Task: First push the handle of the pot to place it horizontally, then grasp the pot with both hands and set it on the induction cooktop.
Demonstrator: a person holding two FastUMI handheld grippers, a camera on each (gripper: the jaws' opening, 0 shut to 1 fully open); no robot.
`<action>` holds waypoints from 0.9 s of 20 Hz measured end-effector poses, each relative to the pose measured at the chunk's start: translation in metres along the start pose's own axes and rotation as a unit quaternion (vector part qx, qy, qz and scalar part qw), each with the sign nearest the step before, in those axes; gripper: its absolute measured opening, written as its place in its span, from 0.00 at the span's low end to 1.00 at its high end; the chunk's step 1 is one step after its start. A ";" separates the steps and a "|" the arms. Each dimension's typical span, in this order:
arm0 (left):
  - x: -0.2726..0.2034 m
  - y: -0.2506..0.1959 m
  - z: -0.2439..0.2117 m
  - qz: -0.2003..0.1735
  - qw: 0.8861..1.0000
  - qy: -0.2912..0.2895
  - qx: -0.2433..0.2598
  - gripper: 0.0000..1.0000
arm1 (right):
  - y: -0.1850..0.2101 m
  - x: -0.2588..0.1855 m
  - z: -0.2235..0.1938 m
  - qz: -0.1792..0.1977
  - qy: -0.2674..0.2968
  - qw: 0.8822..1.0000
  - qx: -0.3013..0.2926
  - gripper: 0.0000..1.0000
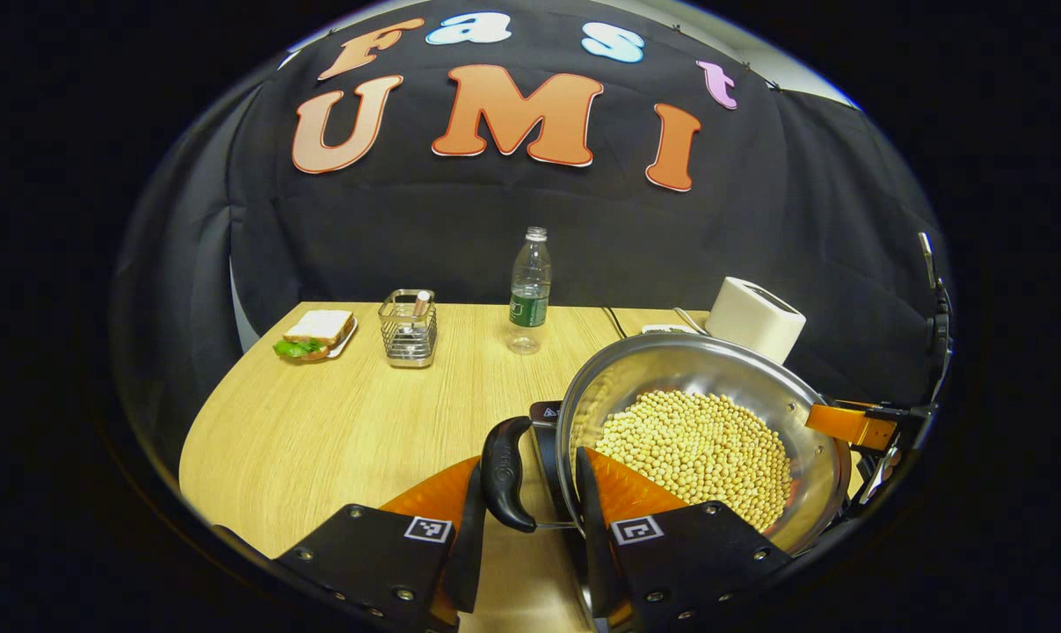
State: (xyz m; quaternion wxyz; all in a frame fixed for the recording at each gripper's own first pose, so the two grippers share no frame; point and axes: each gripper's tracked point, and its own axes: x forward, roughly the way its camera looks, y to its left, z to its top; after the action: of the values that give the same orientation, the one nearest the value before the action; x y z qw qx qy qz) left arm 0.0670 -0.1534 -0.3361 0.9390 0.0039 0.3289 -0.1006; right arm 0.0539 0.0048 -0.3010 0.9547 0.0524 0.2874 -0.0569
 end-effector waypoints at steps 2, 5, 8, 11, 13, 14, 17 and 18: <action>0.007 -0.006 -0.004 0.002 1.000 0.004 0.000 0.52 | -0.006 0.006 -0.001 0.001 0.004 1.000 0.000 0.51; 0.014 -0.012 -0.010 0.008 1.000 0.011 0.000 0.51 | -0.010 0.017 -0.008 0.004 0.012 1.000 0.001 0.51; 0.018 -0.013 -0.015 0.011 1.000 0.013 -0.009 0.52 | -0.012 0.025 -0.011 0.010 0.020 1.000 0.003 0.48; 0.020 -0.010 -0.021 0.015 1.000 0.019 -0.014 0.51 | -0.010 0.027 -0.016 0.015 0.024 1.000 0.001 0.52; 0.021 -0.008 -0.024 0.017 0.999 0.022 -0.016 0.51 | -0.009 0.031 -0.017 0.017 0.028 0.999 0.003 0.52; 0.024 -0.008 -0.021 0.017 1.000 0.016 -0.018 0.51 | -0.010 0.031 -0.016 0.018 0.026 0.999 0.006 0.52; 0.023 -0.007 -0.023 0.013 1.000 0.019 -0.021 0.51 | -0.011 0.029 -0.017 0.024 0.028 0.999 0.004 0.53; 0.019 -0.006 -0.019 0.013 1.000 0.010 -0.021 0.54 | -0.011 0.026 -0.013 0.025 0.022 0.999 0.007 0.57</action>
State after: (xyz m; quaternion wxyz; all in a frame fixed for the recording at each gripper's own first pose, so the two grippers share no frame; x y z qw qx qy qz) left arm 0.0688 -0.1618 -0.3622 0.9366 -0.0108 0.3406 -0.0812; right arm 0.0670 -0.0069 -0.3266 0.9487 0.0672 0.3070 -0.0336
